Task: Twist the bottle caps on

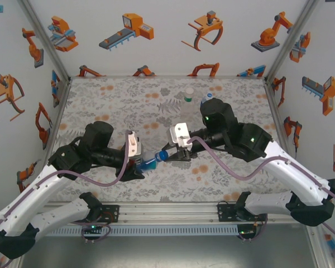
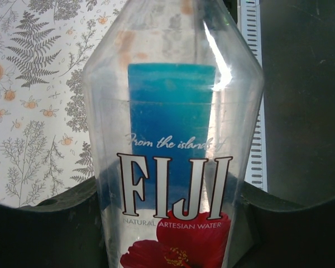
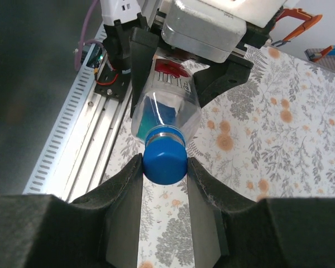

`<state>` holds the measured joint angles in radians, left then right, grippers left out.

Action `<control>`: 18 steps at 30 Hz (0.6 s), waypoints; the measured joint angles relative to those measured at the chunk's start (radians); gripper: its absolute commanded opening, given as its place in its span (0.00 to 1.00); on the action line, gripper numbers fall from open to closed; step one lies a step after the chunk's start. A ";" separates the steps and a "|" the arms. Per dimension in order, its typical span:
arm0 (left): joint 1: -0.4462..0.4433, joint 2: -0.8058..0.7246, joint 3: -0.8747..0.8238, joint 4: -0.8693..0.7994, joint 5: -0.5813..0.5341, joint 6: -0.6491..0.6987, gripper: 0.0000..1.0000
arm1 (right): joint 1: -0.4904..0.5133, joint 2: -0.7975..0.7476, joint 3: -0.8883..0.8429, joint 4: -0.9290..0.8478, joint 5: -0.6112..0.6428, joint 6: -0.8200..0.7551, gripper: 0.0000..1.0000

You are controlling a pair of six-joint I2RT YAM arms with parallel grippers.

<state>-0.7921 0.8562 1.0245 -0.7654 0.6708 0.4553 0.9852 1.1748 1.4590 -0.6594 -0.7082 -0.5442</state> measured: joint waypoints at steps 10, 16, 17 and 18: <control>0.000 0.002 0.000 0.003 -0.011 0.000 0.00 | 0.002 -0.055 -0.110 0.171 0.117 0.504 0.00; 0.000 0.004 0.000 0.042 -0.048 -0.005 0.00 | 0.010 -0.074 -0.126 0.185 0.318 1.064 0.00; 0.000 0.004 0.000 0.045 -0.053 -0.005 0.00 | 0.010 -0.074 -0.129 0.185 0.343 1.161 0.00; 0.000 0.004 0.000 0.047 -0.058 -0.005 0.00 | 0.010 -0.074 -0.131 0.185 0.360 1.231 0.00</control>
<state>-0.7918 0.8600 1.0245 -0.7185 0.6132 0.4500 0.9955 1.1011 1.3281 -0.4744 -0.3477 0.6868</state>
